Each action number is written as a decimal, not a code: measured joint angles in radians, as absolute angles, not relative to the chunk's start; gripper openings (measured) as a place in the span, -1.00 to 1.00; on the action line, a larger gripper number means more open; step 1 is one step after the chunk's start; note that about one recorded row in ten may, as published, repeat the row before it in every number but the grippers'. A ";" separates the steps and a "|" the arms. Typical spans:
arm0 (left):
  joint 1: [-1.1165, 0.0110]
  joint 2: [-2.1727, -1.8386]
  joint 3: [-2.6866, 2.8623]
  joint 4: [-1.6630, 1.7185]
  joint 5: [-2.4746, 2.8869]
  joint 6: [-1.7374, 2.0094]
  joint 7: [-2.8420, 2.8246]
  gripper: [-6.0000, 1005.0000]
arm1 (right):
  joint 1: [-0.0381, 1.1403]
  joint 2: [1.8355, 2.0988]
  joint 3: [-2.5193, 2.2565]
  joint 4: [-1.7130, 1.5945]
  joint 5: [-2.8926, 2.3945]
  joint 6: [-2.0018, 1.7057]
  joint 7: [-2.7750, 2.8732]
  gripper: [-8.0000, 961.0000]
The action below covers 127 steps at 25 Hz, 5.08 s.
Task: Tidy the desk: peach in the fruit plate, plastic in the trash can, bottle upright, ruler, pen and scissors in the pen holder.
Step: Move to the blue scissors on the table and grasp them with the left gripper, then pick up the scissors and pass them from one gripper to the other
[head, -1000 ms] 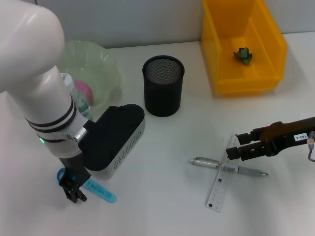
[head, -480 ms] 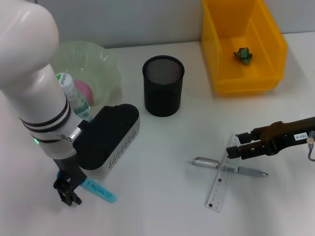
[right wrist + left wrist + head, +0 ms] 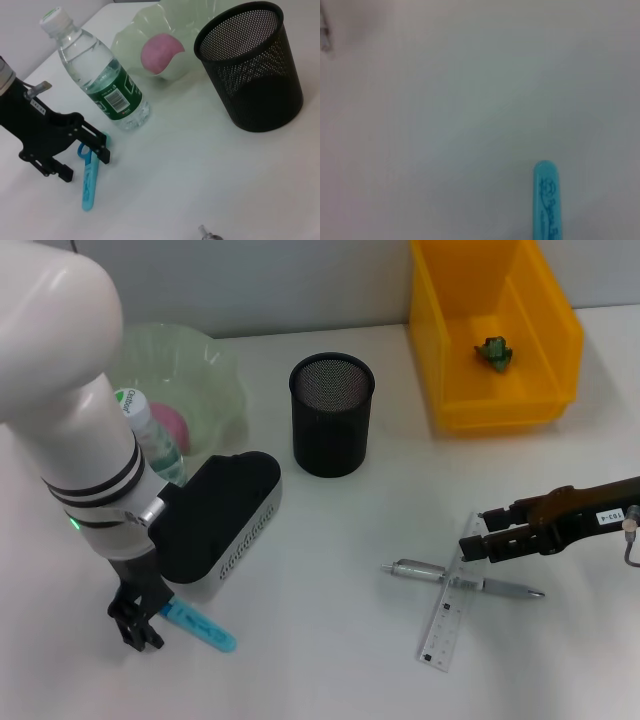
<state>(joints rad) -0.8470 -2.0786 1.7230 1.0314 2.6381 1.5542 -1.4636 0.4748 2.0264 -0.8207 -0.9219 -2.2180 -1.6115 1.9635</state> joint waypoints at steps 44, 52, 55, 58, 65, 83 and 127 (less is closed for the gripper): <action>-0.850 -2.079 1.699 1.029 2.635 1.566 -1.464 0.43 | 0.442 2.077 -0.824 -0.970 -2.210 -1.648 1.798 0.65; -0.852 -2.079 1.697 1.022 2.635 1.563 -1.463 0.14 | 0.443 2.076 -0.824 -0.974 -2.210 -1.649 1.804 0.65; -0.854 -2.080 1.698 1.016 2.635 1.561 -1.463 0.13 | 0.443 2.076 -0.824 -0.974 -2.210 -1.649 1.804 0.65; -0.854 -2.080 1.699 1.016 2.635 1.561 -1.463 0.13 | 0.443 2.075 -0.824 -0.974 -2.210 -1.649 1.804 0.65; -0.855 -2.080 1.704 1.002 2.633 1.547 -1.463 0.13 | 0.443 2.075 -0.823 -0.974 -2.210 -1.649 1.804 0.65; -0.854 -2.080 1.727 0.989 2.636 1.534 -1.465 0.00 | 0.439 2.077 -0.822 -0.974 -2.200 -1.649 1.805 0.64; -0.840 -2.079 1.676 1.119 2.662 1.701 -1.613 -0.49 | 0.439 2.074 -0.821 -0.985 -2.195 -1.668 1.793 0.64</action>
<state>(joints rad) -0.8400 -2.0785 1.6756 1.1195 2.6621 1.7014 -1.6134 0.4392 2.0739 -0.8206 -0.9850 -2.1950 -1.6682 1.7934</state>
